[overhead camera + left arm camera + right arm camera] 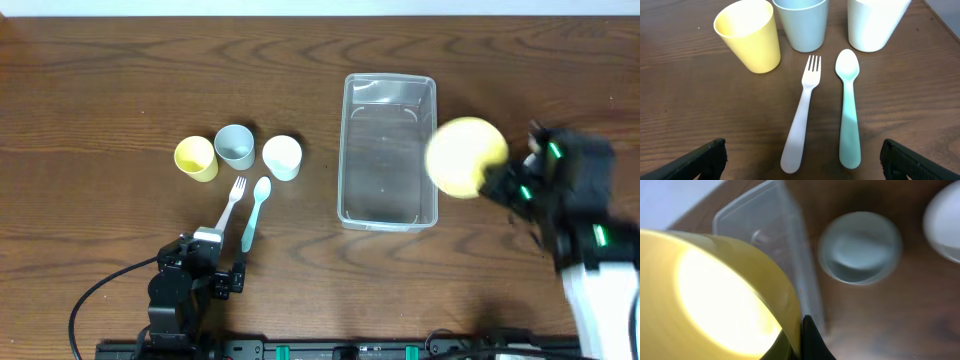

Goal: Pack container
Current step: 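Carry the yellow bowl into the clear container and release it, then grasp the white bowl at the right edge with the right gripper, then place the white bowl onto the yellow bowl in the container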

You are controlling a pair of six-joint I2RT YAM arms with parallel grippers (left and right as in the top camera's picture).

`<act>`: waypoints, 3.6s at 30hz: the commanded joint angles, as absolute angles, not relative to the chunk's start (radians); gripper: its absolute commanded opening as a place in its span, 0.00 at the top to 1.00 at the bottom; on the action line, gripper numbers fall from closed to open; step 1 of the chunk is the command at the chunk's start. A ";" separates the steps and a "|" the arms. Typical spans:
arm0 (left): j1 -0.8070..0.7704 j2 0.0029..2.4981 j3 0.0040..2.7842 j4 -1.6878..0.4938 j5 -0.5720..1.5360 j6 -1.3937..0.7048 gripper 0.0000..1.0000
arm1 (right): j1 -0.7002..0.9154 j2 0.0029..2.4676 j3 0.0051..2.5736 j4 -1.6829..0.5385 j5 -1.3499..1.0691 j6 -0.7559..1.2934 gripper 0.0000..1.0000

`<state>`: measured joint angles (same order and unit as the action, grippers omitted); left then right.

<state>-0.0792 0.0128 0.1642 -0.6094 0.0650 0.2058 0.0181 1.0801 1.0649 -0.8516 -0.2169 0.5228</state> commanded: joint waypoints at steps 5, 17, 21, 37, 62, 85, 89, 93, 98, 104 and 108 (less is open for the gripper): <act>-0.073 0.006 0.155 -0.608 0.071 0.200 0.02 | 0.130 1.652 1.560 -0.990 -0.154 0.454 0.98; -0.073 0.006 0.155 -0.608 0.071 0.200 0.02 | 0.208 2.140 1.787 -0.973 -0.234 0.436 0.98; -0.073 0.006 0.155 -0.608 0.071 0.200 0.02 | 0.225 2.162 1.787 -0.944 -0.137 0.448 0.94; -0.073 0.006 0.155 -0.608 0.071 0.200 0.02 | 0.021 1.755 1.903 -1.206 -0.086 0.374 0.55; -0.073 0.006 0.155 -0.608 0.072 0.200 0.02 | -0.523 1.702 1.109 -0.799 -0.052 0.495 0.47; -0.073 0.006 0.155 -0.608 0.071 0.200 0.02 | -0.435 1.388 1.376 -0.904 -0.040 0.533 0.99; -0.073 0.006 0.155 -0.608 0.071 0.200 0.02 | -0.227 1.280 1.463 -0.873 -0.081 0.524 0.99; -0.073 0.006 0.155 -0.608 0.071 0.200 0.02 | 0.017 1.307 1.459 -0.809 -0.049 0.527 0.99; -0.073 0.006 0.155 -0.608 0.071 0.200 0.02 | 0.195 1.548 1.457 -0.698 0.063 0.528 0.99; -0.073 0.006 0.155 -0.608 0.071 0.200 0.02 | 0.204 1.888 1.496 -0.609 -0.121 0.569 0.99; -0.073 0.006 0.155 -0.608 0.071 0.200 0.02 | 0.204 2.007 1.527 -0.604 -0.205 0.571 0.99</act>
<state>-0.0792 0.0120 0.1642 -0.6090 0.0650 0.2058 0.2008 1.9781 1.4822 -0.6125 -0.1062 0.5499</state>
